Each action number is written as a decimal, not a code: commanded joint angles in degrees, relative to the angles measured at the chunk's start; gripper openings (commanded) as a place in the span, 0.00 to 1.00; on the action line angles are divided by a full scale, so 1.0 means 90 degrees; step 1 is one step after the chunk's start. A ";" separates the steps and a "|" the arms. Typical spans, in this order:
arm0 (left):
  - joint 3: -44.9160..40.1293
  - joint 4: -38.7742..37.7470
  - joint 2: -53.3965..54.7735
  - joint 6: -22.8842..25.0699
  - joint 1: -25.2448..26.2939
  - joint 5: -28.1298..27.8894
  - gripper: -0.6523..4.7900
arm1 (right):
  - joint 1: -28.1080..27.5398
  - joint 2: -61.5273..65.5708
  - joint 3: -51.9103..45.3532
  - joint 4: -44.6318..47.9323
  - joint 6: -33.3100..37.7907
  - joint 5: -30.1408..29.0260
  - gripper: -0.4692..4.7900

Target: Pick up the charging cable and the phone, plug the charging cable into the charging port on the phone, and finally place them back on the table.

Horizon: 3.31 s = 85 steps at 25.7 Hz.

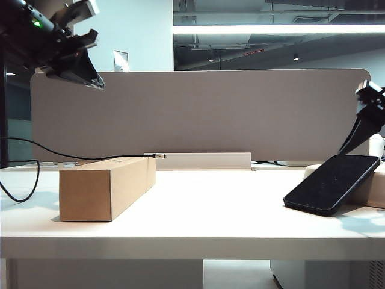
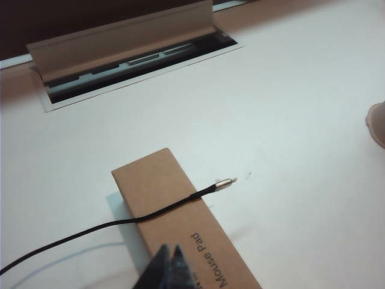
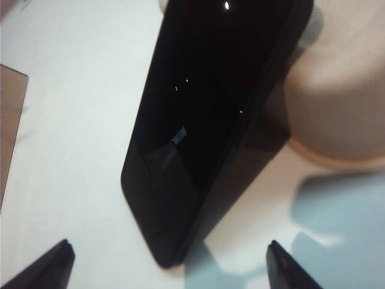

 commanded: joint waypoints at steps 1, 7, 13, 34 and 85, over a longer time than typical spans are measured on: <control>0.0476 -0.0372 0.0304 0.0325 -0.0005 -0.0036 0.11 | -0.0012 0.0527 0.0362 0.0289 0.0036 -0.0153 0.92; 0.0760 -0.0476 0.0498 0.0352 -0.0017 -0.0153 0.11 | -0.0017 0.1107 0.0656 0.0396 0.0328 -0.0260 0.92; 0.1095 -0.0678 0.0665 0.0777 -0.0151 -0.0454 0.12 | -0.0019 0.1673 0.0792 0.0695 0.0532 -0.0493 0.92; 0.1634 -0.0952 0.1103 0.0799 -0.0328 -0.0554 0.17 | 0.0002 0.3198 0.0823 0.2208 0.1564 -0.0597 0.75; 0.4721 -0.3837 0.3917 0.5445 -0.1520 -0.1838 0.51 | -0.0012 -0.1083 0.0823 0.1141 0.0449 -0.3179 0.08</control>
